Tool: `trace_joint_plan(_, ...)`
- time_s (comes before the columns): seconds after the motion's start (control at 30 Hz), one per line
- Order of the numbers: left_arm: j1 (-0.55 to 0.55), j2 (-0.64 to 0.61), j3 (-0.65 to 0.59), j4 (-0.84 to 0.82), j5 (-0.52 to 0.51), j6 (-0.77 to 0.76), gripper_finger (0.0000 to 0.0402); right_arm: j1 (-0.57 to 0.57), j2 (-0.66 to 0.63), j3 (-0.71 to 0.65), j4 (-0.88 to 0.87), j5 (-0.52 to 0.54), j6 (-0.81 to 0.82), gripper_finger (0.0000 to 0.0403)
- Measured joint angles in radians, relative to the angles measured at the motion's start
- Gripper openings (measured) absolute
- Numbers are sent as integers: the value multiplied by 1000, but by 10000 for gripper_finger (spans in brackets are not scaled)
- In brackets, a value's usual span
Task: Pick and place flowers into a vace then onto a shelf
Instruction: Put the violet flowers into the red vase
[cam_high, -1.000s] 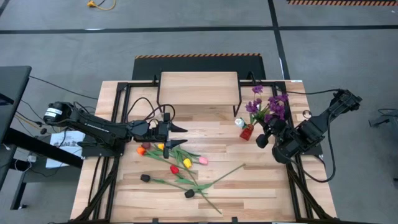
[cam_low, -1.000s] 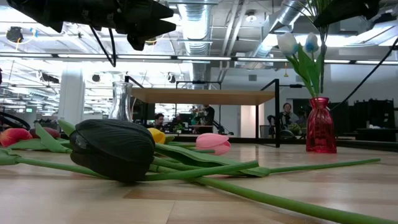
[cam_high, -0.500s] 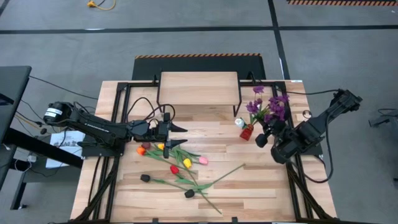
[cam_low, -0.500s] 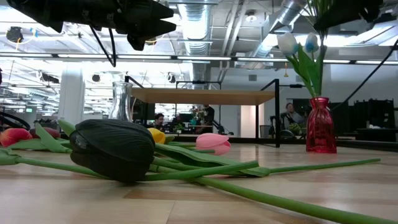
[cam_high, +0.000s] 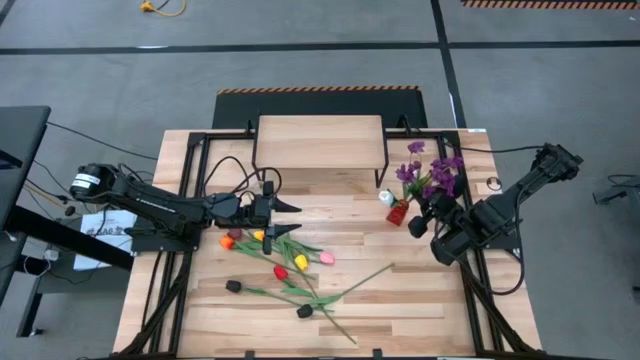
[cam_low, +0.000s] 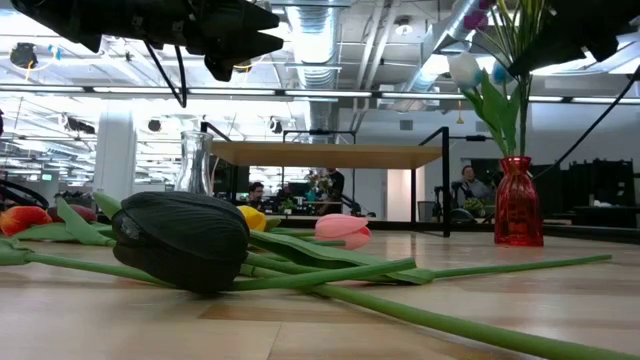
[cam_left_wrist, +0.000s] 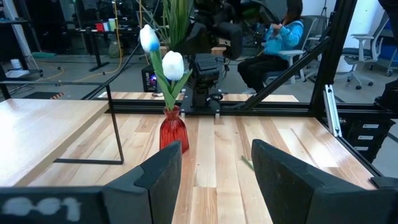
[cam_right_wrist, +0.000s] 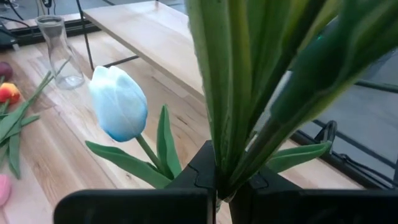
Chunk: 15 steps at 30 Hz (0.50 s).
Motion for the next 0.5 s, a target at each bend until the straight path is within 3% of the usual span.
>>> trace_joint_plan(0.27, 0, 0, 0, 0, 0, 0, 185, 0, 2, 0, 15, -4, -3, 5)
trace_joint_plan(0.5, 0, 0, 0, 0, 0, 0, 185, -24, 78, 0, 30, -8, -2, 6)
